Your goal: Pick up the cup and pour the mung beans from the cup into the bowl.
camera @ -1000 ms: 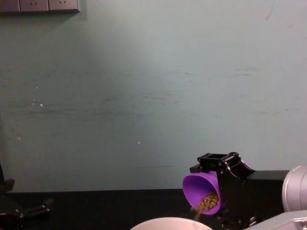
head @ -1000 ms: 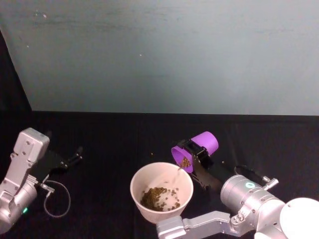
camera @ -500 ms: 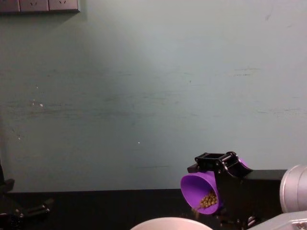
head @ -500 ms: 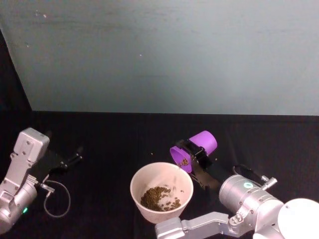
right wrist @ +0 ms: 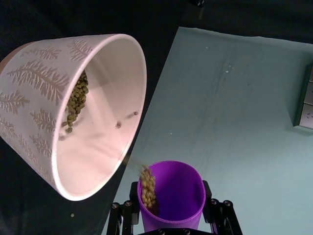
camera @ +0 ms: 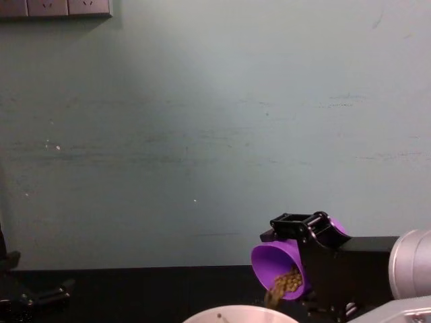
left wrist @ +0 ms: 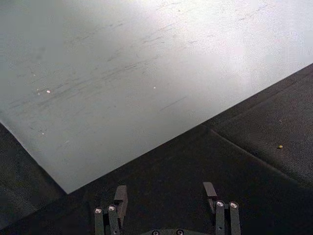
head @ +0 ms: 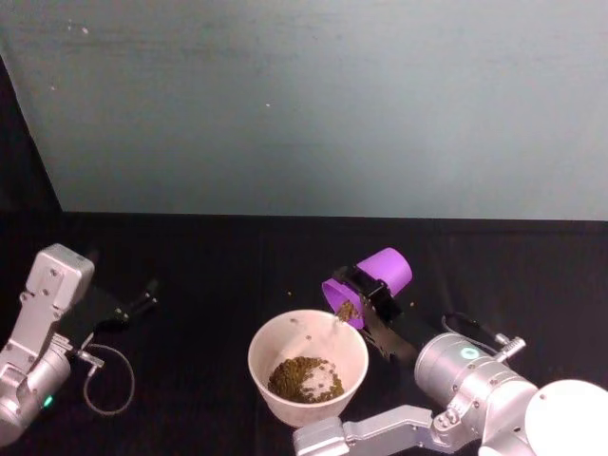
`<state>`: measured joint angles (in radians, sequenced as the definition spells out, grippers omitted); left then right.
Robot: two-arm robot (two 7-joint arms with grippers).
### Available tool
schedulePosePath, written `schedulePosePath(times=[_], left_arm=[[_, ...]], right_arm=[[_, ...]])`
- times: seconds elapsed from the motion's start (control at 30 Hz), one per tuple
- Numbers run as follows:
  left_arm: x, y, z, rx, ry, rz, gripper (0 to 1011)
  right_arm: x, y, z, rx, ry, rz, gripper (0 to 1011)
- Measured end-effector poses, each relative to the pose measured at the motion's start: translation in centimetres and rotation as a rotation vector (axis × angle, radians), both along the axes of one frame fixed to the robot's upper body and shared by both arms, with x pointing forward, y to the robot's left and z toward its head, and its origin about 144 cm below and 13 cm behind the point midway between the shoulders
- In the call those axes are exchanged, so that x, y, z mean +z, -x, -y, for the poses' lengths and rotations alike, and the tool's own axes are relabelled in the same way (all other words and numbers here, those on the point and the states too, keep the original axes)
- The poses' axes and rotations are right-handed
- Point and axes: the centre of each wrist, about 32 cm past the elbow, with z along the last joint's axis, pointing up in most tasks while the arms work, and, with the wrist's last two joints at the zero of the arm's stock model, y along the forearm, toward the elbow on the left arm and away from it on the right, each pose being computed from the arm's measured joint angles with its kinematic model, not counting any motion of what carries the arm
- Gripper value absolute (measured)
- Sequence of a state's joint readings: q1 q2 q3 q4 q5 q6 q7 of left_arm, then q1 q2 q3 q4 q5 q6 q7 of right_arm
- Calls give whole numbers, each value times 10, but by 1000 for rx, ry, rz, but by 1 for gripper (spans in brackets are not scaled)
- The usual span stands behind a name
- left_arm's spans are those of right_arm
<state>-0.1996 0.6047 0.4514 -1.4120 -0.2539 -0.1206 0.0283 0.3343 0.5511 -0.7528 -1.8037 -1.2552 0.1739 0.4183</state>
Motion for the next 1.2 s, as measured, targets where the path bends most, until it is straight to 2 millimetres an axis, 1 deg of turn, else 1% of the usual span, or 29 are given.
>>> schedulePosePath(times=[0.47,1.2], left_arm=[[0,0,0,0,0,0,1003],[0,0,0,0,0,0,1003]], right_arm=[[3,2,-6,10,23,12,718],[2,4,-6,8,51,29,718]])
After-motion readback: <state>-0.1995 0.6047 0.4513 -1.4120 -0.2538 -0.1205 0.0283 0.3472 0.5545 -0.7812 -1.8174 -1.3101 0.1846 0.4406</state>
